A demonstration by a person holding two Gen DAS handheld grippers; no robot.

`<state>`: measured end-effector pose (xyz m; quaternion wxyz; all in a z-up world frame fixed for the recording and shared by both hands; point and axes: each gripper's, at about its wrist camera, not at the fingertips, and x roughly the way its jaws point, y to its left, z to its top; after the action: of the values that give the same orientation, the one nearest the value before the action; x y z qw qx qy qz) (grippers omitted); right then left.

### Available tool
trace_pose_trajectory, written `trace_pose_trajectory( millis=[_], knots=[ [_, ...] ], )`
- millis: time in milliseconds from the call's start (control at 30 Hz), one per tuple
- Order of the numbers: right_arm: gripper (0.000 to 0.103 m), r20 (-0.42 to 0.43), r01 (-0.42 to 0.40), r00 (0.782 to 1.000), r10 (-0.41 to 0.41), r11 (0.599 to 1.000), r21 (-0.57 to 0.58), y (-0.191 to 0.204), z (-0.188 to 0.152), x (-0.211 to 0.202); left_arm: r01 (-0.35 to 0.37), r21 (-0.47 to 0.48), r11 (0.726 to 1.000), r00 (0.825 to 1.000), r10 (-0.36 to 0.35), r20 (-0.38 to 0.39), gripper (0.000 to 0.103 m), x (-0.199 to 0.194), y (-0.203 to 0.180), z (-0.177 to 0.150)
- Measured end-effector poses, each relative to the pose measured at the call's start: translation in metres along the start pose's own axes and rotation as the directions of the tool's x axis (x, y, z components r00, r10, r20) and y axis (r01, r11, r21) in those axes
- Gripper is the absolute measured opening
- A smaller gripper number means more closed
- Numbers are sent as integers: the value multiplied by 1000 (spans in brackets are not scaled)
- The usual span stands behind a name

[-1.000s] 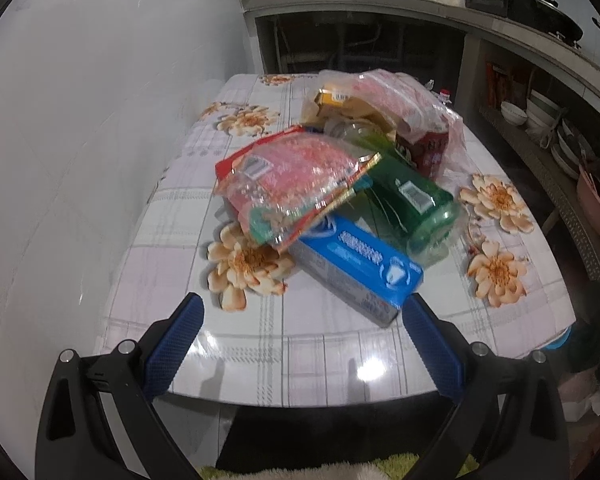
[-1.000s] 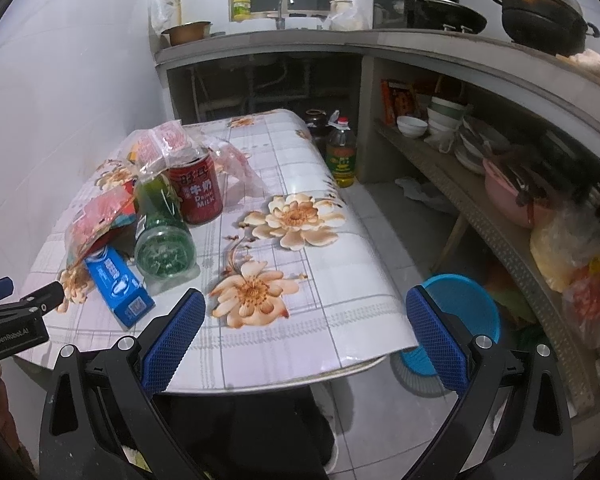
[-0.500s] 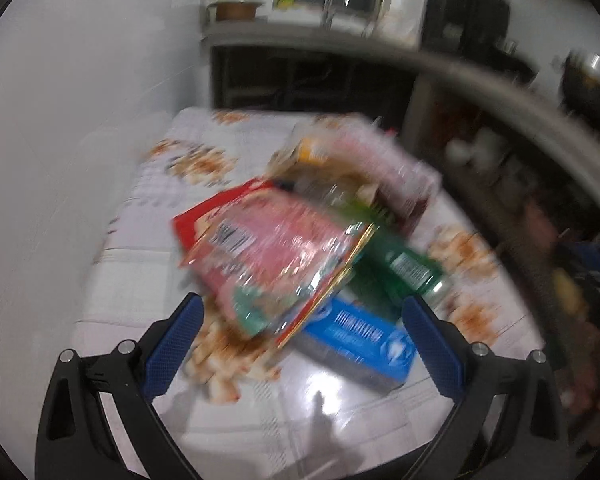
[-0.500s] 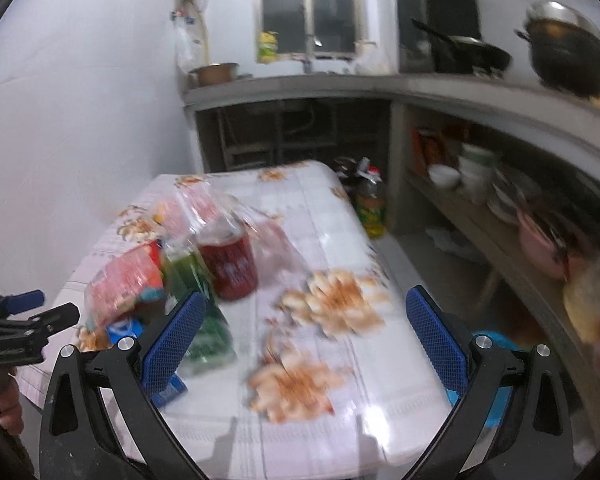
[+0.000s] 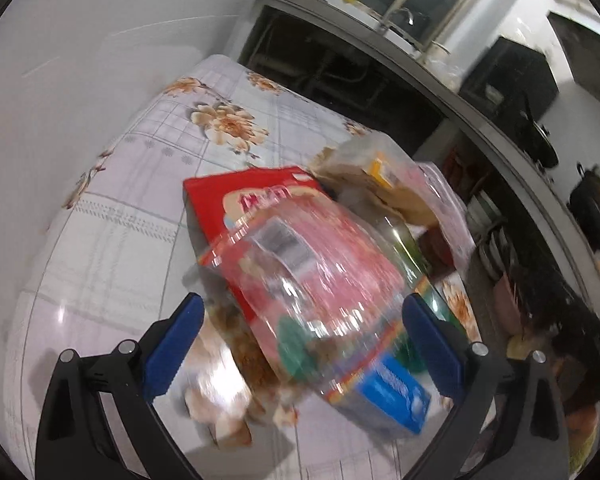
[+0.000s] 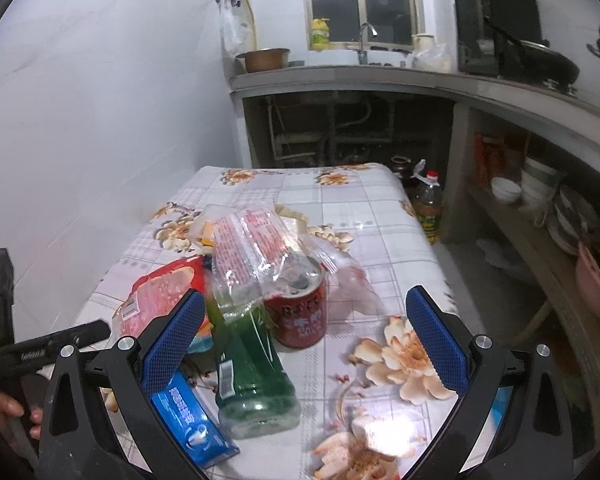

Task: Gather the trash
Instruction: 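Grasp a clear plastic bag with the left tool while the right tool grasps another clear bag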

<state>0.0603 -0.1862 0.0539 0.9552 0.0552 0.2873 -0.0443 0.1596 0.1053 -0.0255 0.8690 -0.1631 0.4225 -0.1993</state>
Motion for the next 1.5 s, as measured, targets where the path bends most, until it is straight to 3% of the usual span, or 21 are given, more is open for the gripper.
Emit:
trace_pose_trajectory(
  millis=[100, 233, 367, 400, 433, 533, 633, 833, 867, 933, 1000, 1133, 1233, 1333, 1500],
  knots=[
    [96, -3, -3, 1000, 3, 1000, -7, 3, 8, 7, -35, -36, 999, 999, 35, -13, 86, 15, 14, 10],
    [96, -11, -14, 1000, 14, 1000, -1, 3, 14, 14, -35, -94, 995, 998, 31, -48, 67, 33, 30, 18],
    [96, -19, -13, 1000, 13, 1000, -7, 5, 17, 21, -14, -144, 990, 999, 7, -43, 56, 33, 45, 19],
    [96, -21, -12, 1000, 12, 1000, -10, 5, 18, 22, -15, -142, 990, 999, 10, -36, 49, 31, 46, 20],
    [96, -22, -14, 1000, 13, 1000, -16, 6, 18, 24, -17, -142, 990, 1000, 13, -28, 32, 28, 49, 20],
    [96, -26, -24, 999, 23, 999, -32, 9, 19, 29, 8, -167, 986, 999, -14, -33, 14, 23, 55, 19],
    [96, -35, -55, 998, 52, 997, -63, 16, 23, 40, 36, -167, 985, 999, -41, -23, 4, 16, 57, 17],
    [96, -74, -115, 991, 108, 989, -97, 24, 33, 64, 87, -191, 978, 995, -96, -37, 7, 4, 58, 13],
    [96, -77, -117, 991, 109, 988, -103, 25, 34, 67, 97, -207, 974, 993, -109, -49, 12, 5, 59, 13],
    [96, -79, -119, 991, 110, 986, -115, 27, 36, 73, 114, -245, 963, 986, -140, -90, 46, 11, 60, 12],
    [96, -81, -121, 990, 112, 985, -126, 29, 37, 78, 113, -264, 958, 982, -149, -119, 58, 18, 58, 12],
    [96, -100, -117, 990, 104, 984, -135, 31, 38, 89, 94, -296, 951, 975, -148, -165, 59, 40, 59, 13],
    [96, -123, -124, 987, 107, 982, -143, 35, 37, 95, 116, -312, 943, 975, -168, -145, 58, 43, 60, 15],
    [93, -134, -125, 986, 103, 978, -167, 41, 34, 96, 124, -284, 951, 979, -164, -121, 38, 39, 58, 18],
    [83, -144, -118, 985, 90, 972, -201, 50, 29, 95, 112, -263, 958, 987, -139, -85, 28, 26, 59, 20]
  ],
)
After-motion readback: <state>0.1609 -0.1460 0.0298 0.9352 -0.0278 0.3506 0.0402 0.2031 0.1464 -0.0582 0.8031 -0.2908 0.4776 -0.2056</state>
